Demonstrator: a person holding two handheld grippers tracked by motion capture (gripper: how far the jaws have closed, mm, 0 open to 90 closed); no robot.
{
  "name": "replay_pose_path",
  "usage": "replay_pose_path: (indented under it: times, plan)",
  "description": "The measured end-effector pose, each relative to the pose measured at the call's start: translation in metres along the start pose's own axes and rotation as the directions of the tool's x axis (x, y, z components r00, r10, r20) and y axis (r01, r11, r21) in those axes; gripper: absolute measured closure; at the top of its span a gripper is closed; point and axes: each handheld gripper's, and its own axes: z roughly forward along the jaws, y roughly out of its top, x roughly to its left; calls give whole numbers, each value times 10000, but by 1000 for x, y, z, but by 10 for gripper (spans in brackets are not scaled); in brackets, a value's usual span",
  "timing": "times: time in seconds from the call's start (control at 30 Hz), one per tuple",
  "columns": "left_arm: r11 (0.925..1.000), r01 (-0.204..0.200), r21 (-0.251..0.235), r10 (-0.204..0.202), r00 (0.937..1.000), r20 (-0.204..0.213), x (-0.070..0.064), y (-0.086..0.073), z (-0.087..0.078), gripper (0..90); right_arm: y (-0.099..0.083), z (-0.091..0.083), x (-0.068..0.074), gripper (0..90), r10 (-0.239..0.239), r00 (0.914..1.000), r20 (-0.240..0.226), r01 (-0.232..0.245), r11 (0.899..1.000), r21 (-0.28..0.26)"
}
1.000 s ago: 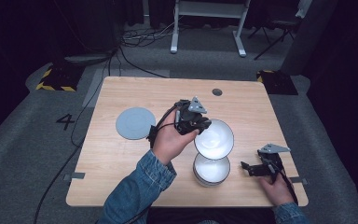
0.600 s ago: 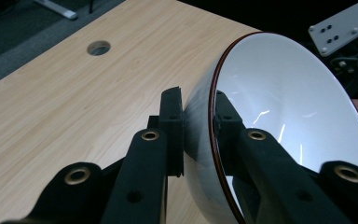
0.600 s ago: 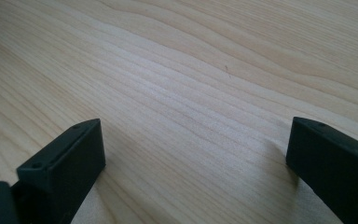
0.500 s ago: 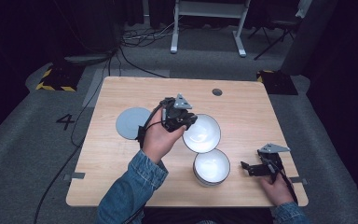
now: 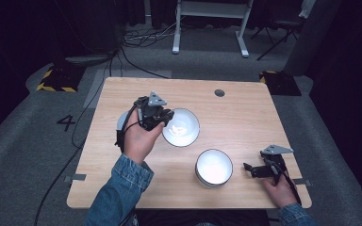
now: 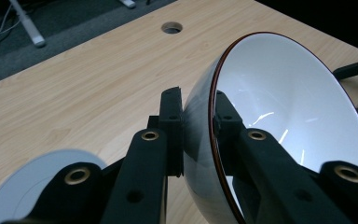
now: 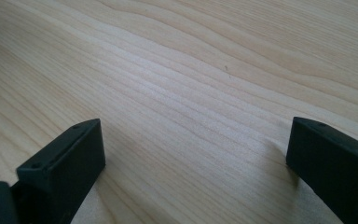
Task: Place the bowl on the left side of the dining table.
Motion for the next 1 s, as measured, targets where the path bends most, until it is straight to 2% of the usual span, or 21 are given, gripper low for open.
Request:
replay_pose_path:
  times: [0.13,0.2,0.33,0.47,0.53,0.67,0.87,1.0]
  plan:
    - [9997,246,-58,-248,9988,-421,10,-9,-8,784,0,0,0,44,16,10000,-9,-16,10000,2]
    - [9981,592,-197,-603,9963,-621,15,-13,-11,784,0,0,0,44,19,10000,-8,-19,10000,2]
    - [9962,823,-281,-843,9932,-805,24,-18,-13,784,0,0,0,44,18,10000,-7,-18,10000,0]
    - [9978,625,-222,-649,9891,-1319,33,-18,-12,784,0,0,0,44,18,10000,-8,-18,10000,0]
    - [9990,455,27,-446,9891,-1406,38,-17,-11,784,0,0,0,44,18,10000,-7,-18,10000,-2]
    - [9987,466,183,-429,9848,-1685,53,-17,-12,784,0,0,0,44,17,10000,-8,-17,10000,0]
    - [9981,624,20,-609,9808,-1854,68,-16,-13,779,0,0,0,44,18,10000,-6,-18,10000,2]
    - [9973,732,51,-711,9811,-1798,79,-16,-11,779,0,0,0,44,17,10000,-7,-17,10000,1]
